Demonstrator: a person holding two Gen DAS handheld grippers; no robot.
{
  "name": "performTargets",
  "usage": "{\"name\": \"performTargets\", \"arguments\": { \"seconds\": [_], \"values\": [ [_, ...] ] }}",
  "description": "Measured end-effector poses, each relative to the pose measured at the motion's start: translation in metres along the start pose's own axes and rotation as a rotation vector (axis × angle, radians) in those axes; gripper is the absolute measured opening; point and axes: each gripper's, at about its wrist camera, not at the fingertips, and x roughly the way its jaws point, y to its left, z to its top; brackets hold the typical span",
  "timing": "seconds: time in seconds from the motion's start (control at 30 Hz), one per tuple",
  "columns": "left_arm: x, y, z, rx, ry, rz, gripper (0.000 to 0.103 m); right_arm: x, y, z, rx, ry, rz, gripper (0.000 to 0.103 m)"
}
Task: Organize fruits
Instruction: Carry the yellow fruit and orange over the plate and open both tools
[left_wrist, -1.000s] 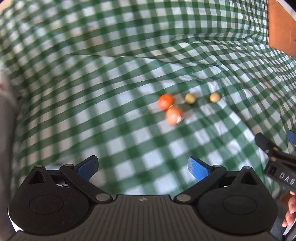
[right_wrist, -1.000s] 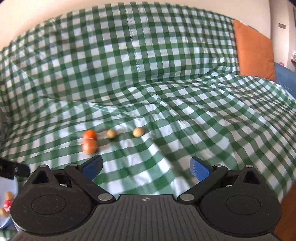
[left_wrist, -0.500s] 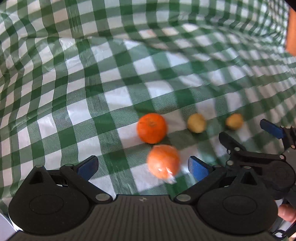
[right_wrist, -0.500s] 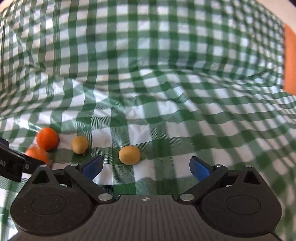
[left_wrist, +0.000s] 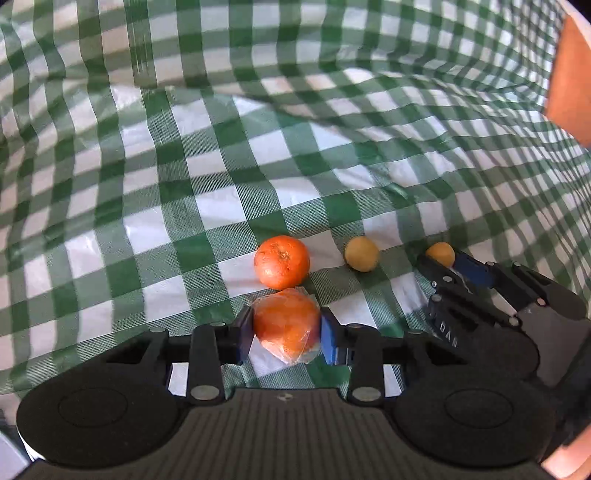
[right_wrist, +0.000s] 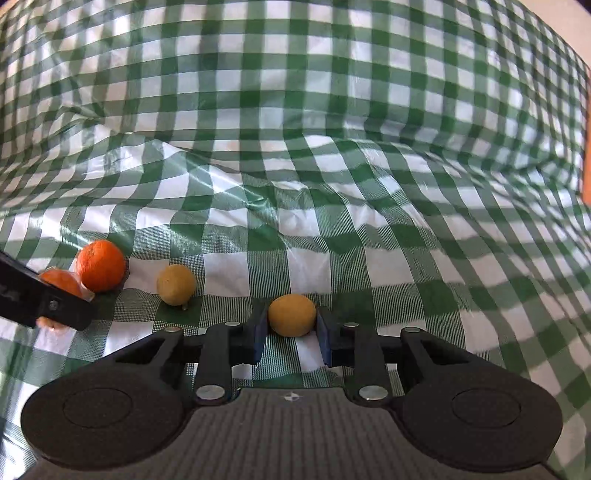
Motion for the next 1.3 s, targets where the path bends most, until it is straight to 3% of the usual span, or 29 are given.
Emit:
{"name": "performTargets", "arguments": {
  "seconds": [0.17,0.47,0.67,0.93,1.13,1.3],
  "values": [
    [-0.046,0.009,-0.025,0.012,-0.034,0.008,0.041,-0.034,-0.012,-0.001,0.127,0.014,-0.061,0.029],
    [-0.164,0.042,-0.105,0.028,-0.078,0.070,0.041,-0.165,0.005,-0.015,0.177,-0.092,-0.019,0.029],
    [-0.234,0.075,-0.166,0.012,-0.088,0.173,0.041,-0.257,0.057,-0.027,0.136,-0.146,0.091,0.030],
    [-0.305,0.125,-0.246,-0.082,-0.108,0.265,0.041,-0.350,0.149,-0.043,0.083,-0.135,0.373,0.030],
    [-0.336,0.153,-0.293,-0.148,-0.131,0.259,0.041,-0.402,0.206,-0.057,-0.031,-0.135,0.473,0.030],
    [-0.350,0.163,-0.315,-0.173,-0.172,0.257,0.041,-0.428,0.242,-0.075,-0.148,-0.140,0.479,0.030]
  ]
}}
